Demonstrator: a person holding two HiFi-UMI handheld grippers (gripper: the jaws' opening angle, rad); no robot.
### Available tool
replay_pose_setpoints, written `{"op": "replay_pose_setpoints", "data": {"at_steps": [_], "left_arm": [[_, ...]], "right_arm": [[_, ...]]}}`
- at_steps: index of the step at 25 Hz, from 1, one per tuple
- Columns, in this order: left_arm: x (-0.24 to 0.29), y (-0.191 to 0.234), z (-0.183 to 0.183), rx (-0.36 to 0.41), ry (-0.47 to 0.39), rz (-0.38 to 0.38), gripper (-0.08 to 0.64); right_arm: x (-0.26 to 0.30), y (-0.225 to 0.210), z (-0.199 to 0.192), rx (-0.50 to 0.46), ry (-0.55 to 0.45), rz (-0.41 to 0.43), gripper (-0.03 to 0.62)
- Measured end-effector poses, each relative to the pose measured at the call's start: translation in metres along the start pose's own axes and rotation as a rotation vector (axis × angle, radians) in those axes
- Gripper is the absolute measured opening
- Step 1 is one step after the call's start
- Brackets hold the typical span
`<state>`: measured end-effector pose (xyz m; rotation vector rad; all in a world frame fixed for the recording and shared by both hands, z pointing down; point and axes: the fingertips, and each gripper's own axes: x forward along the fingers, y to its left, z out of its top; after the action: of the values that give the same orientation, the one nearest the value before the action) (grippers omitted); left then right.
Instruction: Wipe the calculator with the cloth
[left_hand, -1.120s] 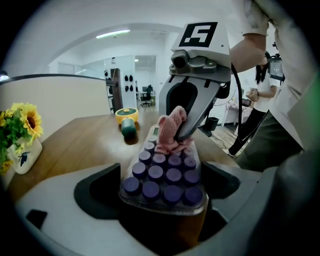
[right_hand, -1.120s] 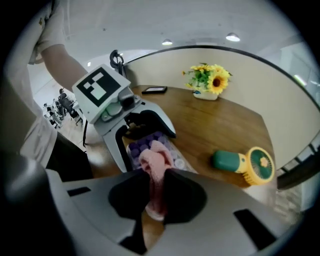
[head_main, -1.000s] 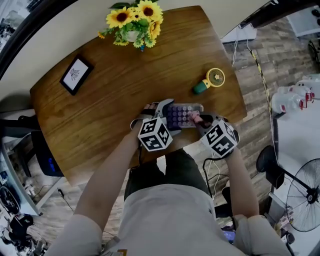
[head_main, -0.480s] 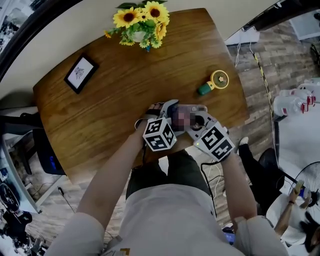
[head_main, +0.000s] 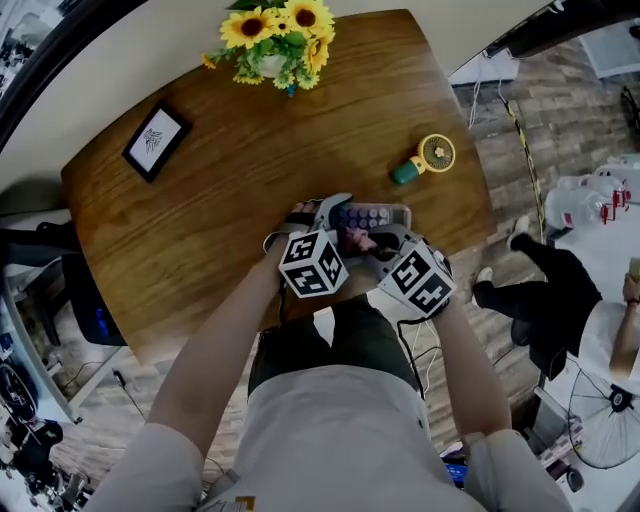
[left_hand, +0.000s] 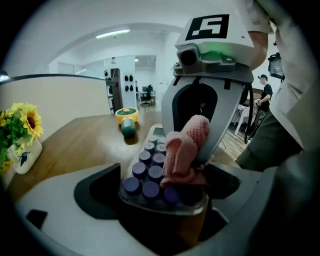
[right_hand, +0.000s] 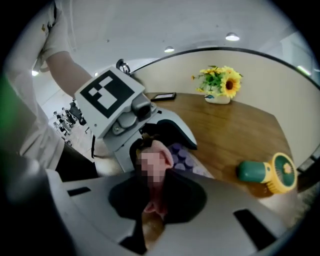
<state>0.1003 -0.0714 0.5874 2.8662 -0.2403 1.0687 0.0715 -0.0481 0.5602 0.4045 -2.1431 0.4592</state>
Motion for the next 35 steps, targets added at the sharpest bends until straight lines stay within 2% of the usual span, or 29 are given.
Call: {"op": "replay_pose_setpoints", "data": {"at_steps": [8,12,14,19,23,27,31,35], "left_arm": [[0.001,-0.001,-0.001,-0.01,0.016,-0.007,0.494],[0.002,-0.001,-0.003,-0.03,0.034,-0.007,0.494],[0.002,-0.002,-0.003,-0.053,0.043,0.003,0.492],[-0.01,-0.009,-0.011,-0.113,0.072,0.015,0.492],[-0.041,-0.003,-0.009,-0.188,0.06,0.088,0.492],[-0.086,0.022,0.014,-0.277,-0.027,0.214,0.491],[-0.142,0.052,0.06,-0.348,-0.178,0.342,0.491],[-0.198,0.073,0.108,-0.33,-0.288,0.455,0.475]], "right_arm": [[-0.044,-0.033,-0.053,0.106,0.097,-0.113,0.046],[-0.068,-0.048,-0.064,0.119,0.158,-0.228,0.048],[-0.082,-0.056,-0.064,0.141,0.15,-0.282,0.049],[-0.124,-0.072,-0.035,0.222,0.006,-0.355,0.049],[-0.162,-0.08,0.008,0.281,-0.178,-0.372,0.051],[-0.199,-0.082,0.051,0.296,-0.338,-0.387,0.051],[-0.242,-0.079,0.087,0.285,-0.471,-0.416,0.051],[-0.284,-0.073,0.116,0.259,-0.585,-0.453,0.051]]}}
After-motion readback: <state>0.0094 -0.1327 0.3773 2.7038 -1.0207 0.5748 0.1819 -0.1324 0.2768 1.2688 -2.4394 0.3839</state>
